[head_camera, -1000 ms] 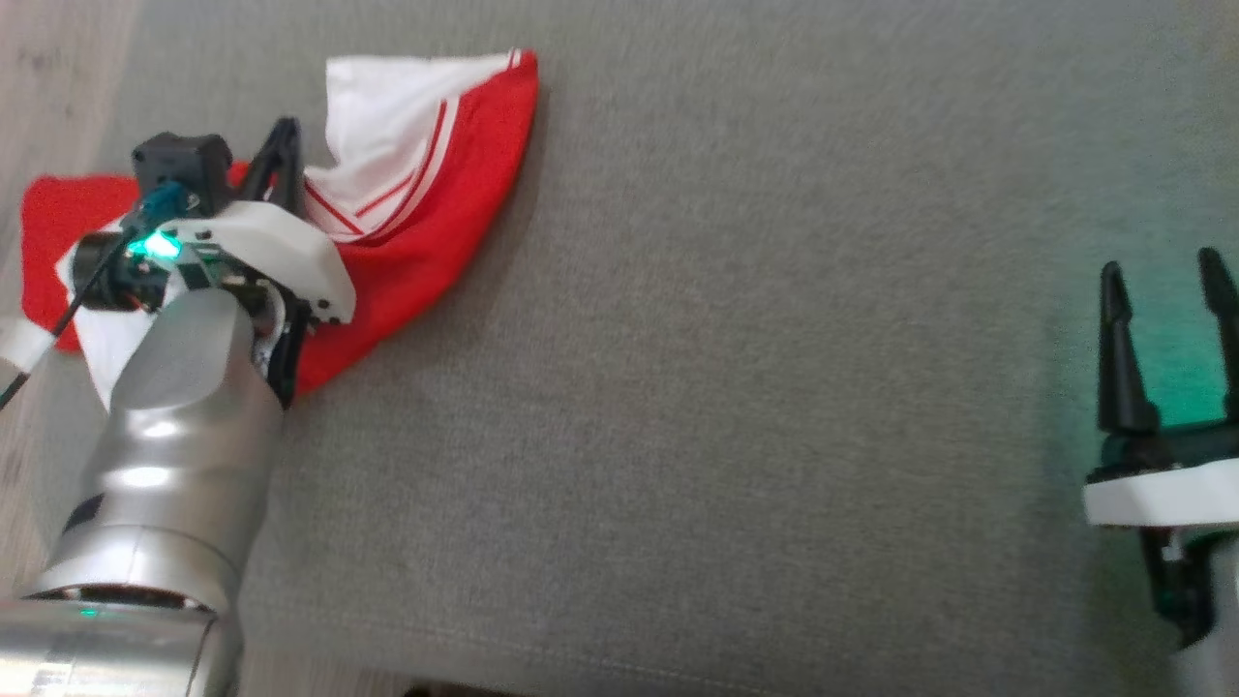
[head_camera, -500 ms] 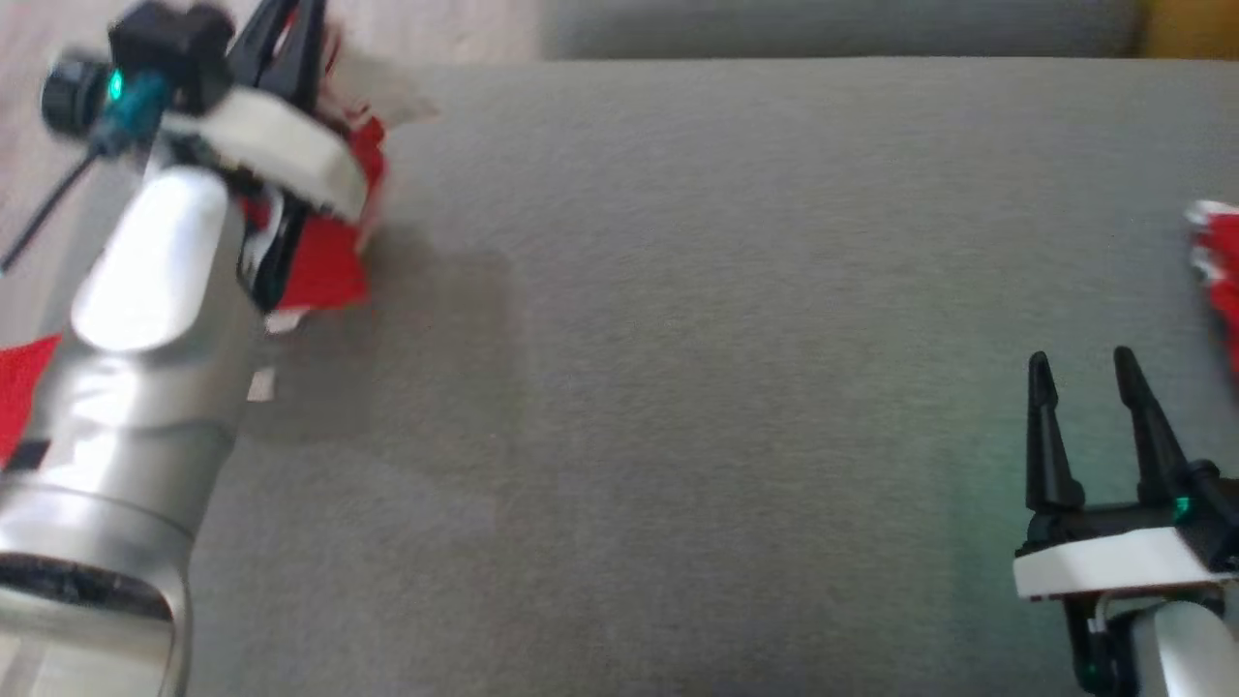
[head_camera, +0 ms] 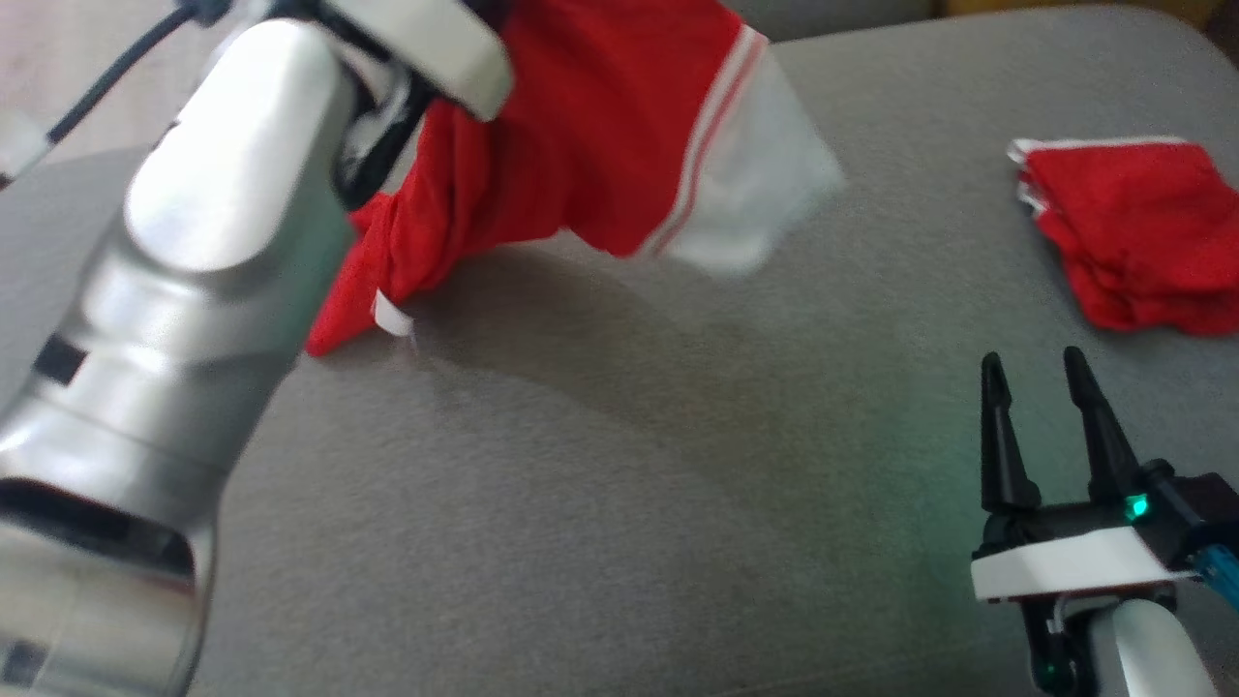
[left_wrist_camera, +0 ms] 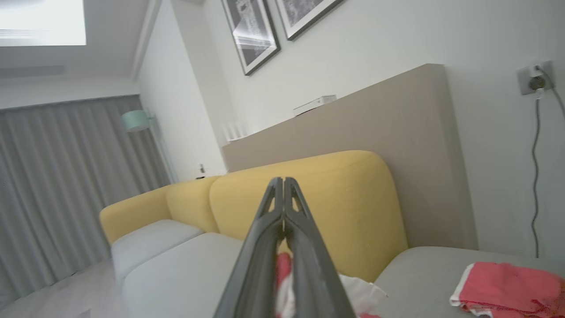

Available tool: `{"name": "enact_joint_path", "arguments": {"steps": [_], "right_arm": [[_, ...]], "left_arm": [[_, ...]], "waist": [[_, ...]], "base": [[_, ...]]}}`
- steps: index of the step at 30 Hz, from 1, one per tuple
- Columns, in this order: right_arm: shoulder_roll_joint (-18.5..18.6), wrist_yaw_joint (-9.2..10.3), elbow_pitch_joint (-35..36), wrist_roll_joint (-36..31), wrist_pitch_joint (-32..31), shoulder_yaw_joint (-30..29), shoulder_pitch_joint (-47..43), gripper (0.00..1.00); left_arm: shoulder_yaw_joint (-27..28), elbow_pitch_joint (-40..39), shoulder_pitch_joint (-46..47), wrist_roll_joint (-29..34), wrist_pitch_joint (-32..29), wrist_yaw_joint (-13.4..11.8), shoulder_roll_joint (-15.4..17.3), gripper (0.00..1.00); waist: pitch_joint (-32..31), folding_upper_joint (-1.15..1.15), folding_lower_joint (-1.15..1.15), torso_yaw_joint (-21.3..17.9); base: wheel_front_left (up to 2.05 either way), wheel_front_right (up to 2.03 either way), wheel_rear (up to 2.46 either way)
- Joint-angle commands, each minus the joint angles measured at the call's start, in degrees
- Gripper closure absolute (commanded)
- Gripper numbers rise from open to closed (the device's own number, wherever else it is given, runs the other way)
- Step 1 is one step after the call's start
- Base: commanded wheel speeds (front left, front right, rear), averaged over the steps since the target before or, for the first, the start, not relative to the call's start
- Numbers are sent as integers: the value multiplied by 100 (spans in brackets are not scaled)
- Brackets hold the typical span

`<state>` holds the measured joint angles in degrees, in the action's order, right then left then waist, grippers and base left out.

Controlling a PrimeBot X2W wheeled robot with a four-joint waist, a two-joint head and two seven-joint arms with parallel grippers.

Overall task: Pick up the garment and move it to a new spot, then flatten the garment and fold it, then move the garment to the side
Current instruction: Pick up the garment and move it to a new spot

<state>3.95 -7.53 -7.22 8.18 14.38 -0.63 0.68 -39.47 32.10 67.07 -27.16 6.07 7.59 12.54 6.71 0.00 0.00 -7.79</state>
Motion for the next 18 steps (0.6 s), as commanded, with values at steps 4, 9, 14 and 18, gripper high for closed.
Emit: {"name": "enact_joint_path", "arguments": {"steps": [4,9,14,18], "right_arm": [[-58,4,180,78,62,214,309,0],[-90,4,116,151,62,362,362,0],[-101,4,-75,183,62,471,293,0],[-104,4,-200,171,62,546,135,0]], "left_arm": [[-146,-132,395,-80,55,-10,-134,100],[-601,327,-336,-50,253,-45,-269,100],[-787,1015,-1654,-27,755,-500,-484,0],[-616,900,-2689,207,886,-1129,-577,0]], "waist": [[231,0,0,-397],[397,0,0,-650],[376,0,0,-721],[159,0,0,-612]], "base": [[0,0,0],[0,0,0],[0,0,0],[0,0,0]]}}
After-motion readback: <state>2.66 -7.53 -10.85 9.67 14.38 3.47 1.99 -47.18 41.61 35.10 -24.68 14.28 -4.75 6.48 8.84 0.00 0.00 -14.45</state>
